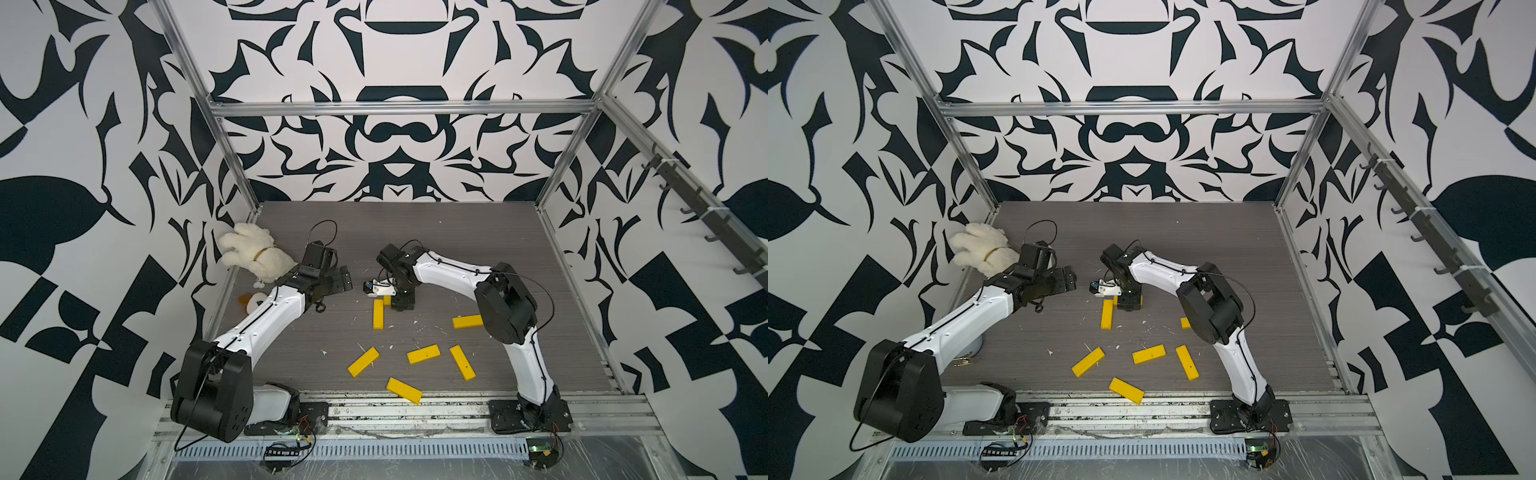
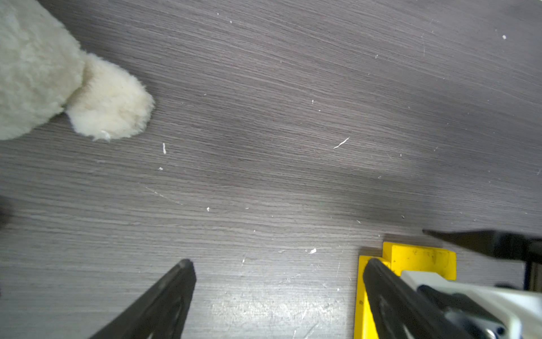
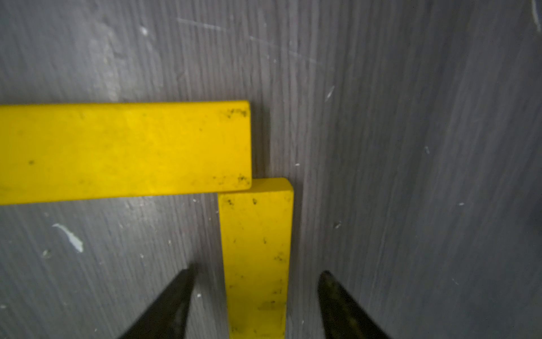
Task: Assemble the number 8 with building blocks
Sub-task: Assemble the building block at the center of the board, then pick up the building block from the center of the board.
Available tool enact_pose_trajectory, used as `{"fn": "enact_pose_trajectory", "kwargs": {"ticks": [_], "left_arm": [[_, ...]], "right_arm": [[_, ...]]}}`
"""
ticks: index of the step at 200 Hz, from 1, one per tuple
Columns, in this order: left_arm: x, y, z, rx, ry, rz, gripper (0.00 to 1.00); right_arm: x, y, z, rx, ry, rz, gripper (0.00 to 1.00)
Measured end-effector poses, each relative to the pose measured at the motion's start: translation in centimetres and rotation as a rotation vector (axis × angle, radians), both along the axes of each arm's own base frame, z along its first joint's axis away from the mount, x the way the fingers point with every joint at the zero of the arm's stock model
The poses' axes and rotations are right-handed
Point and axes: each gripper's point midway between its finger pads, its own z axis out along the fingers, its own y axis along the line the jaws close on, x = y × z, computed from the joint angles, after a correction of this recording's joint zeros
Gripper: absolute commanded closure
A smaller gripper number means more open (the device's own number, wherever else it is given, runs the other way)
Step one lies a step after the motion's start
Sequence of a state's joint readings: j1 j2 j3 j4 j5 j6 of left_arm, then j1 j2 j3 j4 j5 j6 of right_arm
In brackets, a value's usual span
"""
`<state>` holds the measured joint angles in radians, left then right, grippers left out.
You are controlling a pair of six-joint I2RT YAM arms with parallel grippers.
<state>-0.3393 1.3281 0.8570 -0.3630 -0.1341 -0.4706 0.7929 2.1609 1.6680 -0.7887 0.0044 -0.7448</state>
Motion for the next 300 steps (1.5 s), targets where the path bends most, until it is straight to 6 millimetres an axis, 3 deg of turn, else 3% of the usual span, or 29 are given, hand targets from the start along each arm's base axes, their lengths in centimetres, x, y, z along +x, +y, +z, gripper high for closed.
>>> {"fn": "enact_pose_trajectory", "kwargs": {"ticks": [48,102,115,135,154,167,182,192,202,216,226,237,251,300], "left_arm": [[0.0,0.0,0.1,0.000,-0.002,0.000,0.06],[0.0,0.2,0.1,0.007,-0.004,0.006,0.05],[0.1,0.3,0.2,0.011,-0.007,0.009,0.05],[0.0,0.5,0.3,0.022,-0.009,0.012,0.05],[0.0,0.6,0.4,0.031,-0.007,0.013,0.06],[0.3,0.5,0.8,0.031,-0.015,0.012,0.06],[0.8,0.3,1.3,0.028,-0.026,0.012,0.06],[0.9,0.3,1.3,0.027,-0.028,0.012,0.06],[0.9,0.3,1.3,0.028,-0.026,0.013,0.06],[0.9,0.3,1.3,0.028,-0.026,0.014,0.06],[0.9,0.4,1.3,0.027,-0.025,0.017,0.06],[0.9,0.4,1.3,0.027,-0.024,0.018,0.06],[0.9,0.4,1.2,0.027,-0.023,0.019,0.06],[0.8,0.6,1.3,0.031,-0.028,0.031,0.06]], "right_arm": [[-0.1,-0.4,1.3,0.022,-0.009,-0.033,0.01],[1.3,-1.3,8.9,0.085,-0.189,-0.073,0.01],[2.2,-1.9,11.7,0.108,-0.285,-0.131,0.01],[2.4,-2.6,18.5,0.250,-0.404,-0.286,0.01],[0.1,-3.2,25.5,0.470,-0.417,-0.349,0.01],[-1.9,-4.4,27.5,0.552,-0.413,-0.370,0.01],[-4.0,-5.2,26.2,0.549,-0.337,-0.378,0.01],[-5.2,-5.1,24.1,0.520,-0.265,-0.367,0.05],[-6.4,-4.7,21.2,0.478,-0.192,-0.357,0.11],[-8.5,-4.3,15.0,0.369,-0.088,-0.326,0.15],[-10.5,-5.1,10.8,0.270,-0.024,-0.297,0.19],[-12.7,-6.4,7.7,0.179,0.027,-0.277,0.21],[-14.3,-7.4,6.2,0.121,0.049,-0.249,0.21],[-15.5,-7.8,5.7,0.123,0.048,-0.215,0.21]]}}
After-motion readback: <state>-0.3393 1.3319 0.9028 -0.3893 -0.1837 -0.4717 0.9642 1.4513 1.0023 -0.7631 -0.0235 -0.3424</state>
